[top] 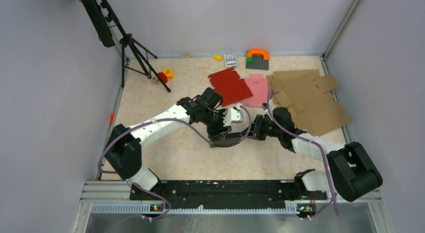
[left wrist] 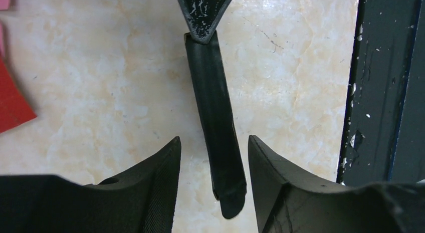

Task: Fold the paper box
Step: Close the paper box at the center of the board, then pick up the paper box from the center of the board.

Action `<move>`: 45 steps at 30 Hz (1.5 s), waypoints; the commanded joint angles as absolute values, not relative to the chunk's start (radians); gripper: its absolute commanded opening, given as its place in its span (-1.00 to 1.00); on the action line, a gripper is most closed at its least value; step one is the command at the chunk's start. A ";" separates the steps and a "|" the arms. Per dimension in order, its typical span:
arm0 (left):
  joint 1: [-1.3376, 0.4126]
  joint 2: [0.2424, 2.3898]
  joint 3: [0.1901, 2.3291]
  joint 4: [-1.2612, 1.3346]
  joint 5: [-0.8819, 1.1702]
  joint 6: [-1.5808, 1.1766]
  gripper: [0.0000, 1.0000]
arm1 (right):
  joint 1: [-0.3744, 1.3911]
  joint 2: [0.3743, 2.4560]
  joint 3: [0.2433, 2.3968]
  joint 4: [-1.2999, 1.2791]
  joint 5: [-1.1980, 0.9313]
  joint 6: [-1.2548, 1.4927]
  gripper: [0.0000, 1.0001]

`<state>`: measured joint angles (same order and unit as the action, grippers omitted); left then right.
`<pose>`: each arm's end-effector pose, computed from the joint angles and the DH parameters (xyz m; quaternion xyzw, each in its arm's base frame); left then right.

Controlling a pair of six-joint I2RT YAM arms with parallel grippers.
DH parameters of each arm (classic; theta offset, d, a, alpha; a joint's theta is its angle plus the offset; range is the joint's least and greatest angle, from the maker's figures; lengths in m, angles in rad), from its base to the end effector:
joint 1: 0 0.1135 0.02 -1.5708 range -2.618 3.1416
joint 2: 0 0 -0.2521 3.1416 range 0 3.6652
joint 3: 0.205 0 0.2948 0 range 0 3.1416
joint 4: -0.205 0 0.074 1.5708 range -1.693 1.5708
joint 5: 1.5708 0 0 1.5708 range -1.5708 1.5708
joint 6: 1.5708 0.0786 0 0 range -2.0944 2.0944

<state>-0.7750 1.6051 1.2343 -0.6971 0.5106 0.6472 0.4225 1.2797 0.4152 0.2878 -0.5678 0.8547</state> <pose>0.2504 -0.2990 0.1919 0.6593 0.6690 -0.2595 0.2246 0.2547 0.1608 0.0979 0.0505 0.8528 0.4705 0.2208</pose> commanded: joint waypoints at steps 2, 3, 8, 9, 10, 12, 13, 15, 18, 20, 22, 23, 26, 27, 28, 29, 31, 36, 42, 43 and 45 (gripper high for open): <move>-0.773 1.453 1.155 -0.590 0.434 0.486 0.13 | 0.420 1.258 0.448 0.163 -0.510 0.807 -0.77; -0.774 1.428 1.139 -0.576 0.415 0.455 0.15 | 0.421 1.254 0.451 0.157 -0.511 0.807 -0.77; -0.774 1.263 1.018 -0.438 0.257 0.172 0.18 | 0.454 1.240 0.474 0.137 -0.496 0.809 -0.76; -0.774 1.221 0.986 -0.385 0.198 0.086 0.20 | 0.461 1.241 0.480 0.135 -0.493 0.811 -0.75; -0.773 1.174 0.956 -0.347 0.155 0.018 0.22 | 0.468 1.238 0.487 0.134 -0.492 0.813 -0.74; -0.773 1.076 0.878 -0.280 0.104 -0.105 0.42 | 0.480 1.235 0.503 0.123 -0.488 0.810 -0.69; -0.773 1.021 0.835 -0.247 0.080 -0.151 0.61 | 0.484 1.229 0.513 0.110 -0.482 0.804 -0.65; -0.773 0.919 0.738 -0.190 0.019 -0.225 0.83 | 0.489 1.214 0.534 0.075 -0.466 0.777 -0.55; -0.772 0.793 0.599 -0.121 -0.064 -0.334 0.85 | 0.489 1.181 0.573 0.007 -0.433 0.729 -0.47; -0.772 0.739 0.519 -0.061 -0.058 -0.415 0.88 | 0.489 1.169 0.598 -0.050 -0.425 0.700 -0.41; -0.772 0.715 0.472 -0.031 -0.078 -0.486 0.97 | 0.490 1.162 0.627 -0.092 -0.421 0.669 -0.38; -0.772 0.711 0.459 -0.030 -0.109 -0.531 0.97 | 0.489 1.161 0.639 -0.111 -0.420 0.654 -0.36; -0.769 0.725 0.476 -0.080 -0.195 -0.671 0.98 | 0.489 1.151 0.686 -0.171 -0.450 0.557 -0.24; -0.765 0.731 0.494 -0.106 -0.203 -0.702 0.97 | 0.490 1.147 0.707 -0.197 -0.473 0.505 -0.17; -0.762 0.736 0.507 -0.132 -0.208 -0.726 0.97 | 0.501 1.137 0.734 -0.226 -0.479 0.457 -0.08; -0.759 0.733 0.513 -0.142 -0.212 -0.740 0.97 | 0.516 1.124 0.755 -0.252 -0.474 0.399 0.05; -0.746 0.726 0.510 -0.155 -0.214 -0.770 0.97 | 0.567 1.106 0.796 -0.295 -0.425 0.271 0.23; -0.657 0.742 0.501 -0.168 -0.086 -0.754 0.95 | 0.611 1.127 0.841 -0.237 -0.593 -0.004 0.53; -0.560 0.668 0.455 -0.213 -0.006 -0.725 0.96 | 0.692 1.161 0.863 -0.300 -0.534 -0.485 0.63; -0.549 0.655 0.450 -0.226 0.011 -0.723 0.96 | 0.695 1.176 0.864 -0.314 -0.507 -0.524 0.59; -0.527 0.651 0.450 -0.252 0.053 -0.714 0.97 | 0.698 1.189 0.851 -0.325 -0.484 -0.579 0.43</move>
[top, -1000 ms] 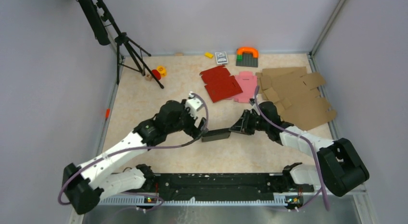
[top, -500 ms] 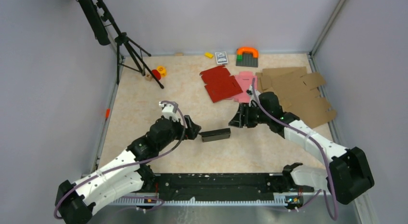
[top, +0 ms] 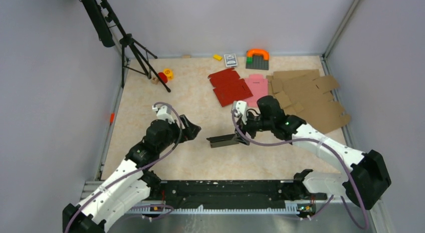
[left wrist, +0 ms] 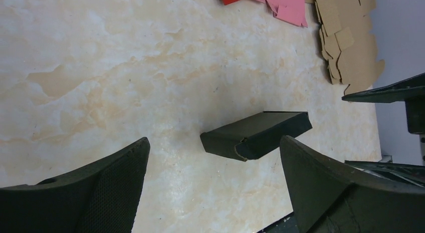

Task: Fold the paper box
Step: Pick up the paper box from the center of the board.

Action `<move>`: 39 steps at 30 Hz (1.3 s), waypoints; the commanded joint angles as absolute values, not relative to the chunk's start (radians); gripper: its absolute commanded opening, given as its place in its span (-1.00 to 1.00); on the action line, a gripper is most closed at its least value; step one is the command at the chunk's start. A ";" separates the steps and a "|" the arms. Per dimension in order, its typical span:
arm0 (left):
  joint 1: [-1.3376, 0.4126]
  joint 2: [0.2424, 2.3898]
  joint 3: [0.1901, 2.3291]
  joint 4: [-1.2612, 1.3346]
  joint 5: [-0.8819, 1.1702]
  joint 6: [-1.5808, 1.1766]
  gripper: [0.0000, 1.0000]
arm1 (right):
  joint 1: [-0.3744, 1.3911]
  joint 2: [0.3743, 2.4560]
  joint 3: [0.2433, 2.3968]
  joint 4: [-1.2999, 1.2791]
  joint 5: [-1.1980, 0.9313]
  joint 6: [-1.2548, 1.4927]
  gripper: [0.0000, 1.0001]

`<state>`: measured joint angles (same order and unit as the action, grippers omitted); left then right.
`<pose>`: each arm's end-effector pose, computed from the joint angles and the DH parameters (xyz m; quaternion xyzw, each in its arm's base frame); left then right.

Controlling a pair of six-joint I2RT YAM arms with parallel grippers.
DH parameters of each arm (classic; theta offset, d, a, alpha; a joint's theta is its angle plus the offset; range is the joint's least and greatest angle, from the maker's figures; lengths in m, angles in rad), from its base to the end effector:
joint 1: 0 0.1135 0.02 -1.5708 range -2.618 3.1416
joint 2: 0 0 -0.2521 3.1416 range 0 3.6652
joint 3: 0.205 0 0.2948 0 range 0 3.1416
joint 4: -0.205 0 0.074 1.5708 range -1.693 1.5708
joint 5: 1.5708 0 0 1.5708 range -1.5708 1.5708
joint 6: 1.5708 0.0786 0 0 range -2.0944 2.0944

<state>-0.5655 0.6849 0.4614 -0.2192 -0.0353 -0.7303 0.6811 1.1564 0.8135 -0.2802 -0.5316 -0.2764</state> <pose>0.2188 -0.1356 0.2022 -0.0789 0.8413 -0.3107 0.4352 0.2279 0.2360 0.2210 -0.5019 0.7068 0.3175 0.3843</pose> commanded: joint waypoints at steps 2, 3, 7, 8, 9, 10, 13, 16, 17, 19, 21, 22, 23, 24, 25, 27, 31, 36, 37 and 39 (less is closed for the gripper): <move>-0.523 0.654 0.451 -0.266 0.072 -0.710 0.97 | 0.703 1.178 0.808 -0.279 -0.482 -0.591 0.40; -0.522 0.656 0.449 -0.263 0.083 -0.709 0.97 | 0.706 1.172 0.790 -0.263 -0.509 -0.608 0.41; -0.522 0.660 0.455 -0.256 0.118 -0.719 0.93 | 0.746 1.197 0.777 -0.251 -0.490 -0.733 0.47; -0.523 0.661 0.457 -0.257 0.124 -0.717 0.92 | 0.749 1.220 0.790 -0.254 -0.474 -0.743 0.47; -0.523 0.660 0.459 -0.260 0.127 -0.713 0.91 | 0.750 1.248 0.809 -0.268 -0.475 -0.754 0.47; -0.523 0.661 0.462 -0.267 0.127 -0.708 0.91 | 0.750 1.275 0.829 -0.288 -0.488 -0.770 0.47; -0.522 0.664 0.468 -0.283 0.121 -0.697 0.91 | 0.751 1.363 0.877 -0.343 -0.528 -0.809 0.46; -0.522 0.673 0.476 -0.289 0.130 -0.681 0.93 | 0.766 1.446 0.922 -0.399 -0.505 -0.839 0.46; -0.523 0.678 0.481 -0.295 0.124 -0.675 0.93 | 0.773 1.478 0.943 -0.431 -0.487 -0.847 0.46; -0.523 0.685 0.488 -0.301 0.116 -0.668 0.93 | 0.785 1.534 0.978 -0.471 -0.461 -0.864 0.44; -0.522 0.683 0.488 -0.302 0.109 -0.666 0.93 | 0.791 1.585 1.009 -0.504 -0.451 -0.876 0.42; -0.522 0.679 0.486 -0.301 0.105 -0.670 0.94 | 0.794 1.613 1.025 -0.523 -0.442 -0.879 0.39; -0.523 0.671 0.483 -0.298 0.102 -0.674 0.94 | 0.796 1.640 1.039 -0.544 -0.433 -0.887 0.34; -0.523 0.665 0.480 -0.298 0.096 -0.679 0.94 | 0.800 1.669 1.051 -0.565 -0.423 -0.894 0.28; -0.523 0.658 0.477 -0.300 0.088 -0.683 0.94 | 0.803 1.694 1.060 -0.576 -0.407 -0.897 0.25; -0.522 0.642 0.469 -0.300 0.078 -0.682 0.96 | 0.807 1.727 1.066 -0.578 -0.387 -0.901 0.24; -0.522 0.634 0.466 -0.306 0.084 -0.682 0.96 | 0.809 1.750 1.056 -0.544 -0.353 -0.899 0.20; -0.523 0.636 0.464 -0.306 0.093 -0.681 0.96 | 0.821 1.784 1.069 -0.539 -0.300 -0.892 -0.18; -0.522 0.636 0.463 -0.305 0.091 -0.680 0.96 | 0.821 1.782 1.065 -0.534 -0.298 -0.893 -0.19; -0.522 0.637 0.462 -0.308 0.092 -0.677 0.96 | 0.821 1.768 1.061 -0.532 -0.307 -0.890 -0.09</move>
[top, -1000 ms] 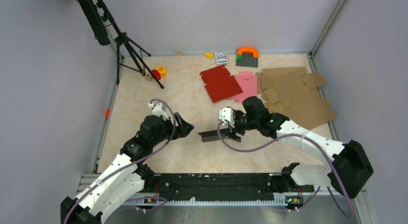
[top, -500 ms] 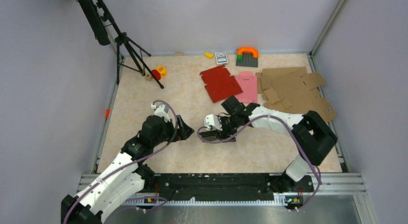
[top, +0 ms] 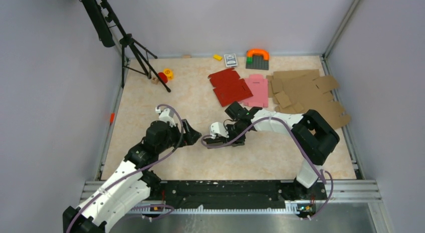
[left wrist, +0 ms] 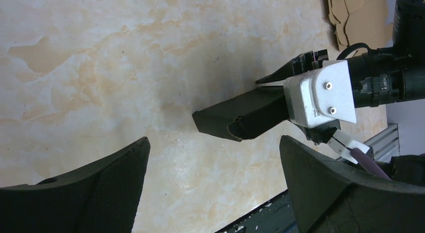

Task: Fold the paper box
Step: Pick up the paper box from the center of the board.

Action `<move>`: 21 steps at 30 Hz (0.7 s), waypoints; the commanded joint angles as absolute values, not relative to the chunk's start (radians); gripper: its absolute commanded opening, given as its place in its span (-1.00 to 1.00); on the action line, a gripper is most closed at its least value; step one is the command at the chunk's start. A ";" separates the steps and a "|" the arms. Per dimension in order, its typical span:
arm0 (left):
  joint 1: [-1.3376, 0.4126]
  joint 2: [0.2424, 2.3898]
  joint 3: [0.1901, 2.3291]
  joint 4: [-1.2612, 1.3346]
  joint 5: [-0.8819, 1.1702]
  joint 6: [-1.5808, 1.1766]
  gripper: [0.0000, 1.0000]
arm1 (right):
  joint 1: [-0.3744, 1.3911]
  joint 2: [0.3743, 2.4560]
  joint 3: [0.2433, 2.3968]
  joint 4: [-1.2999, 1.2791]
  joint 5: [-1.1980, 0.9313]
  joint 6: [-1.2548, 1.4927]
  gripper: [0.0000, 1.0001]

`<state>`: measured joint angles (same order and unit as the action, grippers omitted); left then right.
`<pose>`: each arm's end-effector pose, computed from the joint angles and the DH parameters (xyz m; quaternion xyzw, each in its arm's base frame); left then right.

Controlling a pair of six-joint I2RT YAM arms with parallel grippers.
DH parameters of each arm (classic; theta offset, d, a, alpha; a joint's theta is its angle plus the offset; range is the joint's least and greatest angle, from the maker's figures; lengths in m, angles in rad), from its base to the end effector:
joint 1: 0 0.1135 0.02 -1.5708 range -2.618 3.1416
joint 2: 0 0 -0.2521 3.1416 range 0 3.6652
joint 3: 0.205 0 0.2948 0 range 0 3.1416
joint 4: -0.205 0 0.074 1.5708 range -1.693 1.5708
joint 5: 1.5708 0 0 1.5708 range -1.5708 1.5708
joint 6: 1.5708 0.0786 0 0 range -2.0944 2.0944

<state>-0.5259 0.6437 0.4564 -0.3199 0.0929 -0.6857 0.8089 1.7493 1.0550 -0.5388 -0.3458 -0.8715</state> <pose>0.2093 -0.1299 0.1961 -0.0452 0.8601 -0.3213 0.3936 0.2389 0.2890 0.0834 -0.7425 0.6265 0.1643 0.1708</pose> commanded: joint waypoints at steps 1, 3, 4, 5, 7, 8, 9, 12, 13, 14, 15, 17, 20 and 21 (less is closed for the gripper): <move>-0.523 0.638 0.461 -0.309 0.091 -0.675 0.96 | 0.821 1.759 1.059 -0.534 -0.320 -0.891 -0.01; -0.523 0.636 0.461 -0.312 0.095 -0.672 0.96 | 0.821 1.736 1.058 -0.530 -0.332 -0.888 0.11; -0.522 0.635 0.460 -0.313 0.096 -0.669 0.96 | 0.822 1.727 1.061 -0.528 -0.332 -0.885 0.12; -0.522 0.637 0.460 -0.313 0.098 -0.670 0.96 | 0.823 1.724 1.067 -0.532 -0.328 -0.883 0.12; -0.523 0.641 0.460 -0.312 0.105 -0.669 0.96 | 0.823 1.730 1.084 -0.543 -0.319 -0.878 0.03; -0.523 0.642 0.460 -0.311 0.109 -0.669 0.97 | 0.822 1.737 1.091 -0.552 -0.321 -0.877 -0.02; -0.522 0.644 0.460 -0.309 0.114 -0.670 0.97 | 0.823 1.742 1.096 -0.559 -0.324 -0.880 -0.08; -0.523 0.651 0.460 -0.307 0.122 -0.670 0.96 | 0.826 1.746 1.090 -0.554 -0.330 -0.880 -0.33; -0.523 0.653 0.460 -0.307 0.124 -0.670 0.96 | 0.825 1.745 1.089 -0.553 -0.331 -0.877 -0.39; -0.523 0.655 0.460 -0.309 0.124 -0.668 0.96 | 0.826 1.742 1.089 -0.553 -0.332 -0.877 -0.50; -0.522 0.656 0.461 -0.311 0.126 -0.668 0.96 | 0.826 1.737 1.089 -0.555 -0.335 -0.876 -0.60; -0.522 0.656 0.462 -0.314 0.127 -0.665 0.96 | 0.825 1.721 1.088 -0.555 -0.340 -0.870 -0.64; -0.522 0.651 0.468 -0.322 0.132 -0.637 0.95 | 0.825 1.684 1.076 -0.554 -0.358 -0.837 -0.66; -0.522 0.648 0.472 -0.324 0.133 -0.620 0.95 | 0.826 1.667 1.071 -0.555 -0.365 -0.823 -0.66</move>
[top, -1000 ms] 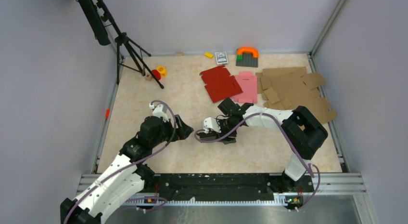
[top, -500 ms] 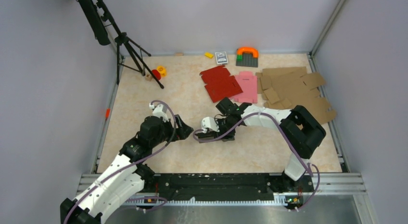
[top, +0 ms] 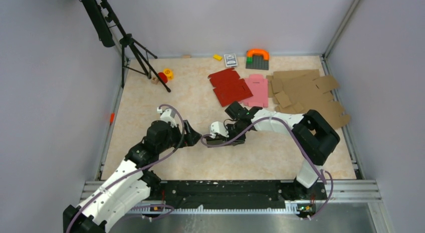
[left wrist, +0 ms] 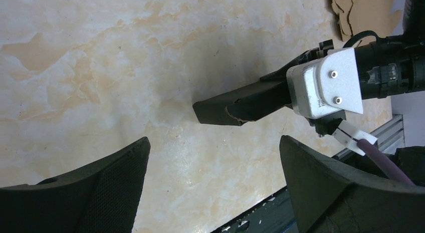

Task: Fold the paper box
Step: Pick up the paper box from the center of the board.

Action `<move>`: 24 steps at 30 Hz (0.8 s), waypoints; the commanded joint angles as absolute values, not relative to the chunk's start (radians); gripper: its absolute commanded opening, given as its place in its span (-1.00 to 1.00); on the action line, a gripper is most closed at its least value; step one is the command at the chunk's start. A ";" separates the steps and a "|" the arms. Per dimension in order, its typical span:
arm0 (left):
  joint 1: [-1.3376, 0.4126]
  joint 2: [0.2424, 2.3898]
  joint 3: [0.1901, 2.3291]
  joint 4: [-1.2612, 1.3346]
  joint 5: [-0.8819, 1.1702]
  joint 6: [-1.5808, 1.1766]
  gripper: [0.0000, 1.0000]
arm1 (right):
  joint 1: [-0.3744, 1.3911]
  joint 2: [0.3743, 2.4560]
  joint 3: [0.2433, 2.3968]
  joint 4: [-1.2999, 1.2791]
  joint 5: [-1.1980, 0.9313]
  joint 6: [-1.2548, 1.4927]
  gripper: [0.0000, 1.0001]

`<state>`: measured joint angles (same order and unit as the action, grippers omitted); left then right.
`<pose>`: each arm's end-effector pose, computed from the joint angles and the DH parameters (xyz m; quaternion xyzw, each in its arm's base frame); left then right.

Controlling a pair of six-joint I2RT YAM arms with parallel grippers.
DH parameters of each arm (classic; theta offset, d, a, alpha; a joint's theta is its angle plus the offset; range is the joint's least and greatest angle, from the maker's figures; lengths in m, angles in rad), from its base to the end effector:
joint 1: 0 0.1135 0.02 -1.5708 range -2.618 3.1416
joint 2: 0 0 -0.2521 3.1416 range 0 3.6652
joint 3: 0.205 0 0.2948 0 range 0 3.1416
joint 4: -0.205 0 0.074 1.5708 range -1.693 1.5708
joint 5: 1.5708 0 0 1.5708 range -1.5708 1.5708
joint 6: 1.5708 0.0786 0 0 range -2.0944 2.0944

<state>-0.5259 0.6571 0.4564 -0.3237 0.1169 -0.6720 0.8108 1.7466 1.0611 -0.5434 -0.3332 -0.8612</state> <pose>0.2089 -0.1318 0.1926 -0.0340 0.8646 -0.3230 0.3834 0.2399 0.2897 0.0858 -0.7399 0.6306 0.1591 0.1718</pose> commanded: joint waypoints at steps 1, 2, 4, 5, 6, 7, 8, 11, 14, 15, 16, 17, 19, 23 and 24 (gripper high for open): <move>-0.522 0.642 0.474 -0.325 0.132 -0.605 0.95 | 0.826 1.651 1.065 -0.555 -0.371 -0.805 -0.66; -0.523 0.635 0.474 -0.322 0.133 -0.595 0.94 | 0.825 1.632 1.060 -0.557 -0.378 -0.785 -0.66; -0.523 0.616 0.470 -0.282 0.164 -0.574 0.92 | 0.826 1.591 1.047 -0.566 -0.394 -0.746 -0.67; -0.523 0.608 0.468 -0.258 0.206 -0.560 0.91 | 0.826 1.567 1.038 -0.574 -0.404 -0.730 -0.67; -0.522 0.597 0.468 -0.232 0.233 -0.547 0.89 | 0.825 1.544 1.029 -0.582 -0.416 -0.713 -0.67; -0.522 0.590 0.470 -0.214 0.256 -0.535 0.88 | 0.825 1.512 1.021 -0.594 -0.430 -0.693 -0.67; -0.522 0.584 0.473 -0.198 0.272 -0.519 0.87 | 0.824 1.487 1.018 -0.614 -0.442 -0.679 -0.67; -0.523 0.561 0.502 -0.183 0.284 -0.459 0.81 | 0.823 1.420 1.007 -0.668 -0.472 -0.644 -0.67; -0.523 0.518 0.566 -0.234 0.299 -0.342 0.75 | 0.811 1.371 0.997 -0.720 -0.494 -0.630 -0.68; -0.523 0.502 0.592 -0.259 0.306 -0.287 0.73 | 0.805 1.361 0.998 -0.739 -0.504 -0.628 -0.68; -0.522 0.493 0.614 -0.275 0.304 -0.238 0.70 | 0.799 1.353 1.000 -0.756 -0.518 -0.630 -0.68; -0.523 0.492 0.632 -0.281 0.306 -0.179 0.67 | 0.794 1.347 1.000 -0.763 -0.526 -0.629 -0.68; -0.523 0.529 0.687 -0.321 0.366 -0.022 0.44 | 0.793 1.334 0.997 -0.754 -0.541 -0.617 -0.68; -0.526 0.672 0.844 -0.445 0.558 0.139 0.07 | 0.777 1.346 1.009 -0.734 -0.585 -0.591 -0.68; -0.527 0.693 0.855 -0.447 0.566 0.146 0.03 | 0.774 1.358 1.020 -0.739 -0.587 -0.584 -0.69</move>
